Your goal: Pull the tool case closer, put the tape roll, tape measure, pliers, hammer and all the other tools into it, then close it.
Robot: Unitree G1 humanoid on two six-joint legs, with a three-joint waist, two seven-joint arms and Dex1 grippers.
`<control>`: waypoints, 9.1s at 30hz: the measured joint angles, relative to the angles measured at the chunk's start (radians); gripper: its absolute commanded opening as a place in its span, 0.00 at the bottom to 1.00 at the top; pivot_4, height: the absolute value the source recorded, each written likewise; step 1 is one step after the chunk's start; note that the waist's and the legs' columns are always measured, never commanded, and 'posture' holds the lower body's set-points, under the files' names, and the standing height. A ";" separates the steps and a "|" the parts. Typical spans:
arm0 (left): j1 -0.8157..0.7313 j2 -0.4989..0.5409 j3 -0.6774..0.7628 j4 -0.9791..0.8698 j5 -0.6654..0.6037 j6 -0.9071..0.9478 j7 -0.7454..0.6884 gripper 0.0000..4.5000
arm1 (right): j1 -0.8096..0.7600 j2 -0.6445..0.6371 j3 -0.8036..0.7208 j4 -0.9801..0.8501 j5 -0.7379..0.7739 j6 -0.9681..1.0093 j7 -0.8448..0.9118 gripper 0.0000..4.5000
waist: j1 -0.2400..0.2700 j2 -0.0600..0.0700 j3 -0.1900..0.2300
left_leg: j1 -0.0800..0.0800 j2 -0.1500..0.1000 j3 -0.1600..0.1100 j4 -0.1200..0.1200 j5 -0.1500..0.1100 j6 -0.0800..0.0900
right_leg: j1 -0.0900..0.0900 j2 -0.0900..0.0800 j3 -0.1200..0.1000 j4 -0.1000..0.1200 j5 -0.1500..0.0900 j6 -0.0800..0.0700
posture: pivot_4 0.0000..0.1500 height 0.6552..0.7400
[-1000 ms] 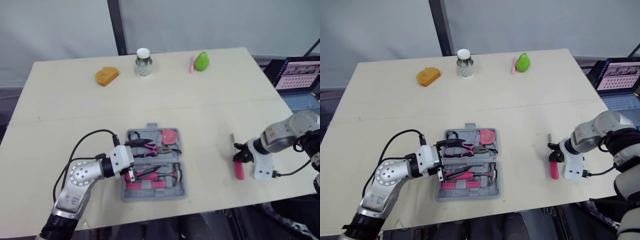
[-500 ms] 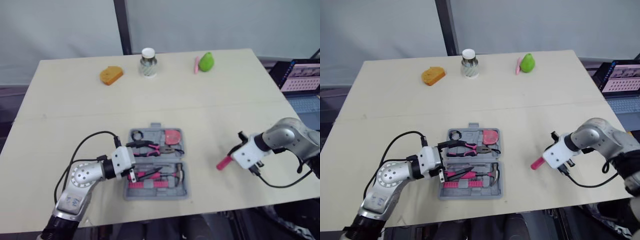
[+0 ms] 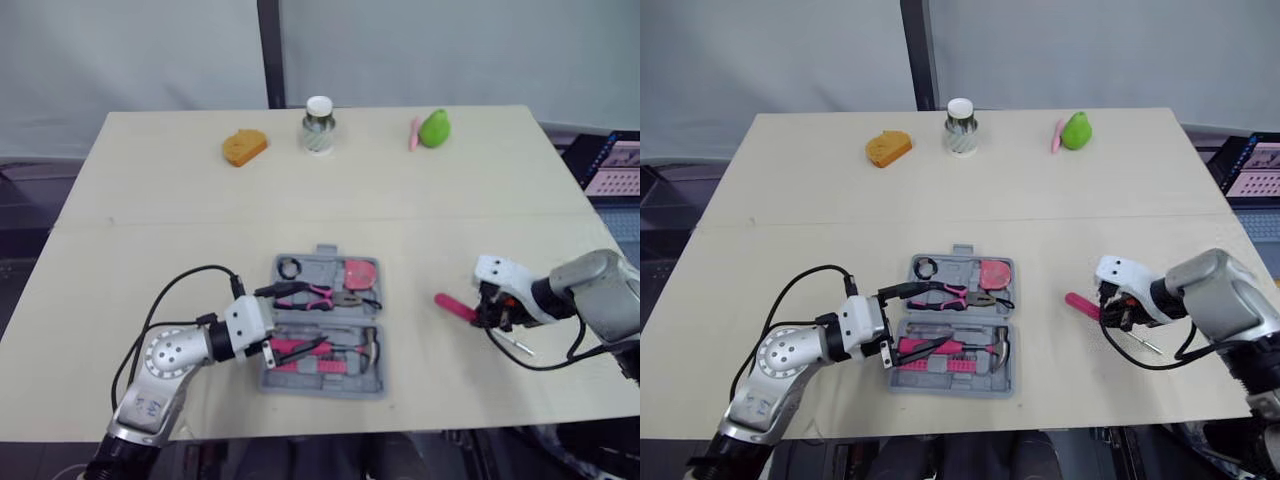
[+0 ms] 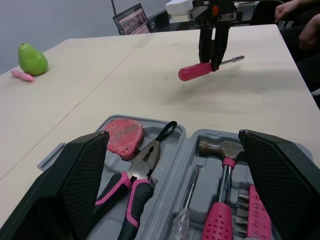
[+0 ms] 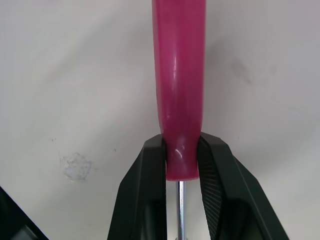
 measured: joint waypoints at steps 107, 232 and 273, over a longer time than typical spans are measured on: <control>-0.069 0.071 0.020 0.037 -0.048 0.021 -0.169 1.00 | 0.657 0.547 -0.612 -0.305 0.319 -0.250 -0.804 0.99 | -0.001 0.001 -0.001 | 0.004 0.000 0.003 -0.005 0.000 -0.001 | 0.000 0.000 0.003 -0.001 0.000 0.001 | 1.00 1.00; 0.714 0.140 0.506 -0.204 -0.113 -0.056 -0.141 1.00 | 0.352 0.540 0.340 -0.317 0.086 -0.688 -0.443 0.01 | -0.026 -0.008 -0.002 | 0.002 0.000 -0.002 -0.005 -0.001 -0.001 | 0.001 0.001 0.003 -0.004 0.000 0.000 | 1.00 1.00; 0.537 0.146 0.431 -0.119 -0.081 -0.058 -0.125 1.00 | 0.376 0.598 0.197 -0.308 0.181 -0.581 -0.370 0.01 | -0.024 -0.008 -0.011 | 0.004 0.000 -0.002 -0.005 -0.002 -0.001 | 0.002 0.002 0.003 -0.004 0.000 0.000 | 1.00 1.00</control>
